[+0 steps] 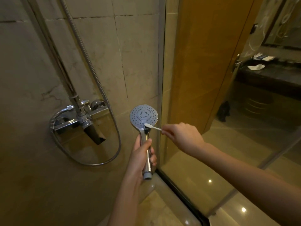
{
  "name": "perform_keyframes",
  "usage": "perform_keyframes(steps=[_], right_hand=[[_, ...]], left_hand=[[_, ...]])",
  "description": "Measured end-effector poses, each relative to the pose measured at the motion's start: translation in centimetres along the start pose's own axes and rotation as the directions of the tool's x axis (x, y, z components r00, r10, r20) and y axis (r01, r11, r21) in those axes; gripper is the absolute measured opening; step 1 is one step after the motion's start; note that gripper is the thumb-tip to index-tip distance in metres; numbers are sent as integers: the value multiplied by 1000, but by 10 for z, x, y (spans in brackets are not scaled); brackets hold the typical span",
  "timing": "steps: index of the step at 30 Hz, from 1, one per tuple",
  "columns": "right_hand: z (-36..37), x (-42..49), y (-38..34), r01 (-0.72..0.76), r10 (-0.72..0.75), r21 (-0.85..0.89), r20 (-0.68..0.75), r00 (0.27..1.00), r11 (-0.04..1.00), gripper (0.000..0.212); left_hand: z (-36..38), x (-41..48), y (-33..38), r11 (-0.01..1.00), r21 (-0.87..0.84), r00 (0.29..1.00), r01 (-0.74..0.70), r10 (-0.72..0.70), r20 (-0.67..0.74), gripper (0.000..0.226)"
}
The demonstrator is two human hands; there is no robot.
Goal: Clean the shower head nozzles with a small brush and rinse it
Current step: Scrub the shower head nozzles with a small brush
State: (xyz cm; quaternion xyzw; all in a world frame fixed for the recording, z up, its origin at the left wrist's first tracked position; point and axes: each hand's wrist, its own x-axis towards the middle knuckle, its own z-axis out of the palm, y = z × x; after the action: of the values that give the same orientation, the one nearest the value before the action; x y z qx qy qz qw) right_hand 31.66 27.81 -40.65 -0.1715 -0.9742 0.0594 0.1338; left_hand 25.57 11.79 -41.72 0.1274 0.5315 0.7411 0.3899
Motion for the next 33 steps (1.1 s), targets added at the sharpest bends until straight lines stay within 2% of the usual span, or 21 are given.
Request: perform_keyframes(steps=[3,7,11,15,18,19,22,26,29,33], right_hand=[[-6,5,12,-94,97,57,-41,994,994,22],[-3,-1,4,13,-13,-24,-21,1000,1000,21],[-13,7,9,-109,112,43,-67,991,993,24],[-17,-1,-5,83,-85,-84,-20,996,993,24],[-31,4,4,-11,8,-53,-62,998,999,23],[-33,4,3,8,-13,-72,-65,998,997,22],[-32,-5,-6,128,-131,-165,-5,991,978,23],[-44,3,7,29,-36,-99,-79,996,995,30],[-40,-1,0,110,-119,-186,-37,992,976,26],[-49,10,19,-48,37,-91,-118,992,995,29]], left_hand=[[-1,1,-3,1000,23,1000,11,-11,-12,28],[-3,-1,-2,1000,12,1000,-1,1,-7,27],[1,-2,-2,997,-59,998,54,-52,25,24],[-2,-3,2,969,-213,990,122,-103,97,16],[1,-2,3,943,-279,978,179,-141,153,11],[2,-2,2,940,-288,978,181,-139,158,10],[-1,-4,1,959,-242,982,147,-112,154,17],[4,-4,-2,967,-199,976,160,-126,176,21],[3,-3,-4,964,-220,975,150,-108,192,18],[3,-5,-10,980,-154,977,122,-92,193,27]])
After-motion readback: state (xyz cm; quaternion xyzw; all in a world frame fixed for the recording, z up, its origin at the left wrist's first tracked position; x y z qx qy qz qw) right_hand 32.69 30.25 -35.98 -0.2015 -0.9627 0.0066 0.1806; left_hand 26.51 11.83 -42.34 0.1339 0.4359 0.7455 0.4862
